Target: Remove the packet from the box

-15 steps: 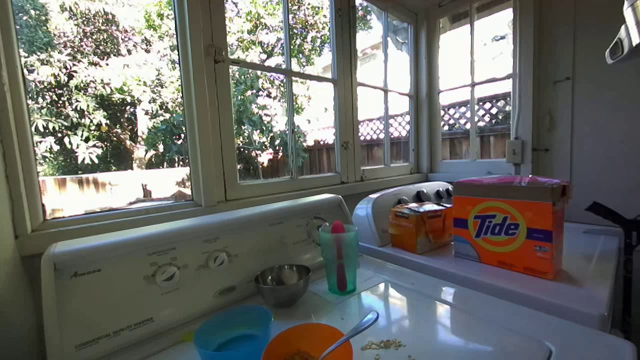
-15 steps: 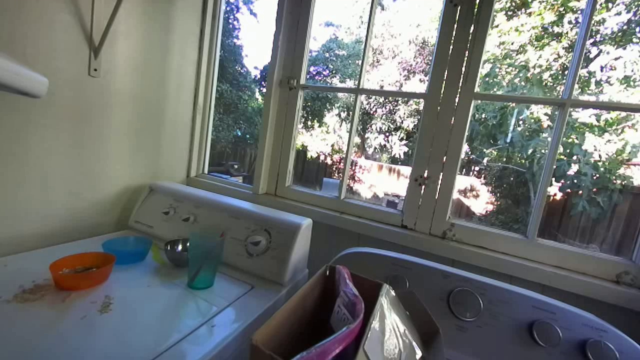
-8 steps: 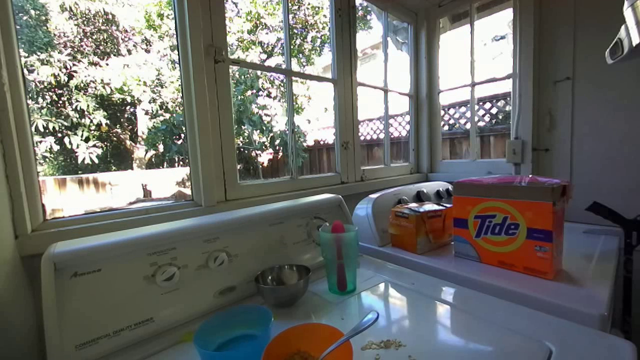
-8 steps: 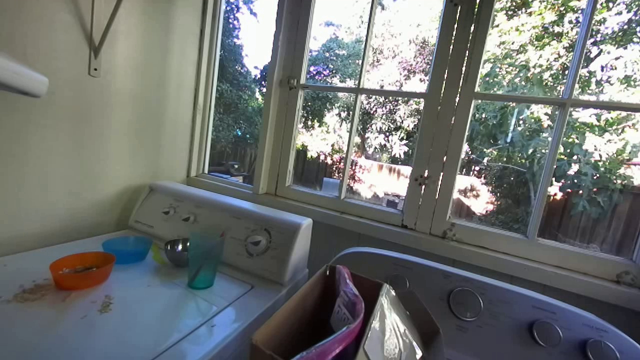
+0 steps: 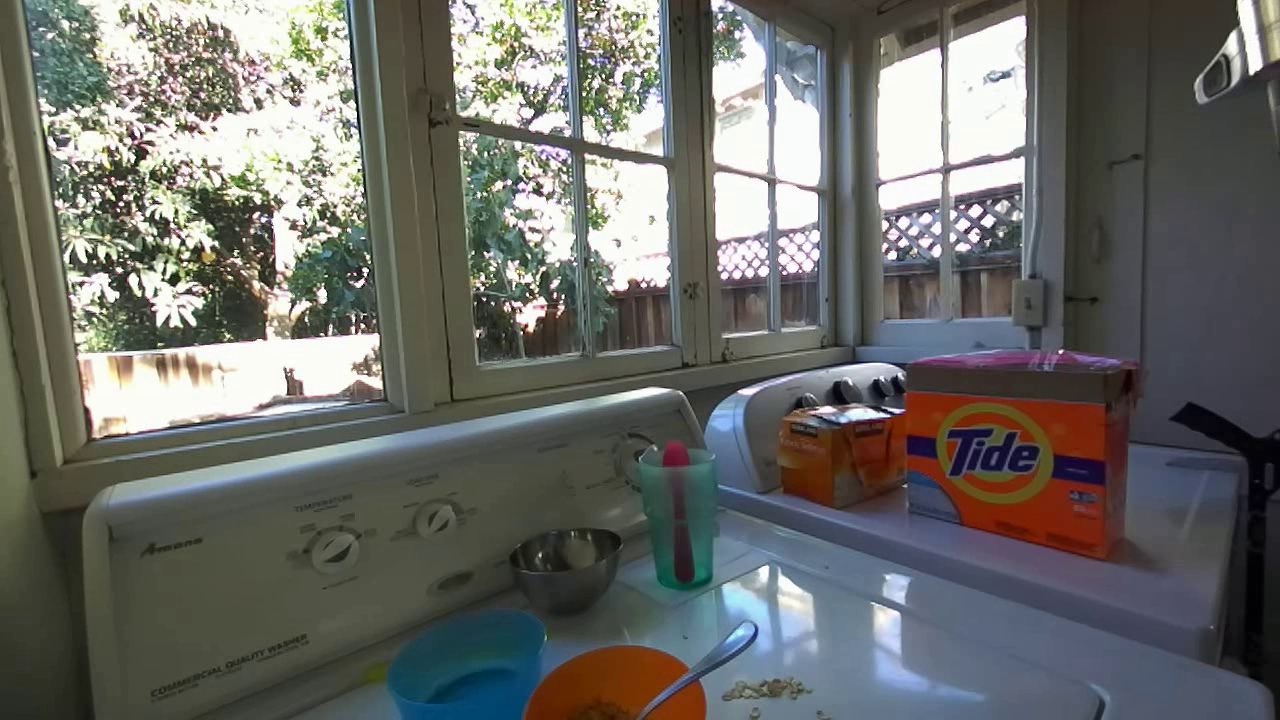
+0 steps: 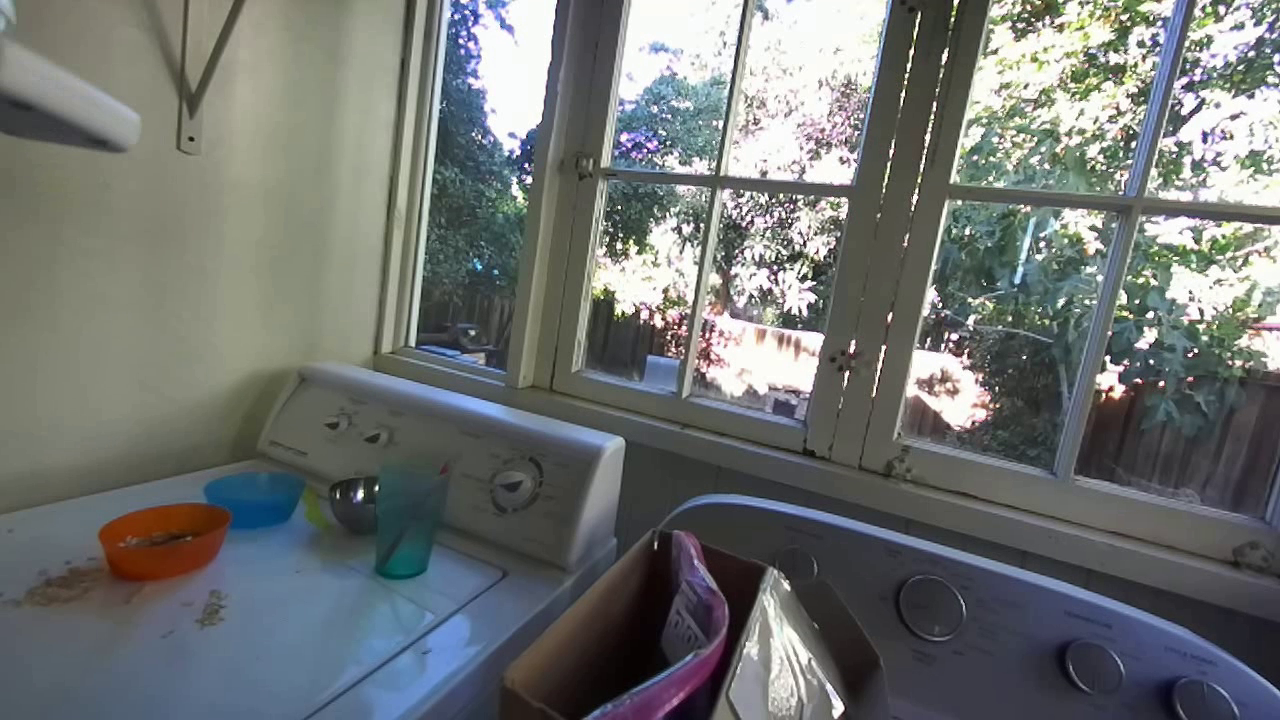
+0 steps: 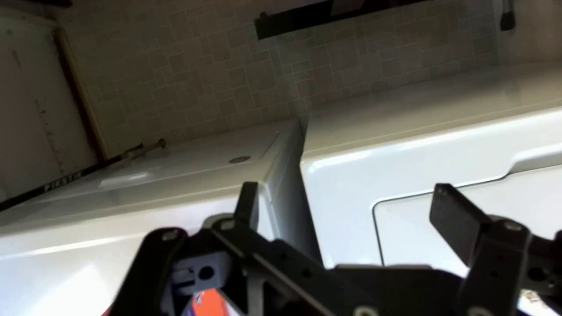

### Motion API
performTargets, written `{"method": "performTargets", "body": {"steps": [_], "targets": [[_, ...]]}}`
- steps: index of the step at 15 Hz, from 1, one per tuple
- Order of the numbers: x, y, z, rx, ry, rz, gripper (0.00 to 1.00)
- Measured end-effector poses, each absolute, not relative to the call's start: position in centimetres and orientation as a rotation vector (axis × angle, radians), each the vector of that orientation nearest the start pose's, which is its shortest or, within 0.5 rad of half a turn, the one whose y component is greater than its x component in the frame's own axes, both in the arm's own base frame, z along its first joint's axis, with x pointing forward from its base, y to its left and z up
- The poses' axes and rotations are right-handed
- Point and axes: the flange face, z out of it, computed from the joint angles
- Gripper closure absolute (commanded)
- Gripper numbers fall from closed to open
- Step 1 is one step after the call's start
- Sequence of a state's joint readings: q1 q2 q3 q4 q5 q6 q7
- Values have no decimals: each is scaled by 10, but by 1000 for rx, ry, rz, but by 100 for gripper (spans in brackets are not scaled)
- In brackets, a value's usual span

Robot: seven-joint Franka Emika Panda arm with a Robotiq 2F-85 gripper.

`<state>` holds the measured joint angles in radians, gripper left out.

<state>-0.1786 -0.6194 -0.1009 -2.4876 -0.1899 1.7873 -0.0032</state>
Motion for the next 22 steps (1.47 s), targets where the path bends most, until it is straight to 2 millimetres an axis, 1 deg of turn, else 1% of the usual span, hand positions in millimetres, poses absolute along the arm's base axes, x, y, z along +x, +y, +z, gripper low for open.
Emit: {"method": "performTargets", "body": {"steps": [2, 4, 5, 12, 14, 15, 17, 20, 22], "targets": [[343, -139, 506, -3317, 209, 57, 0], [350, -162, 519, -3356, 61, -70, 0], [351, -168, 522, -3355, 54, -88, 0], [353, -164, 522, -3360, 47, -85, 0], [355, -168, 524, -3364, 61, -126, 0], [358, -176, 526, -3378, 51, -180, 0], [365, -202, 530, -3384, 2, -315, 0], [374, -261, 530, -3357, -46, -476, 0], [383, -295, 526, -3302, -104, -564, 0]]}}
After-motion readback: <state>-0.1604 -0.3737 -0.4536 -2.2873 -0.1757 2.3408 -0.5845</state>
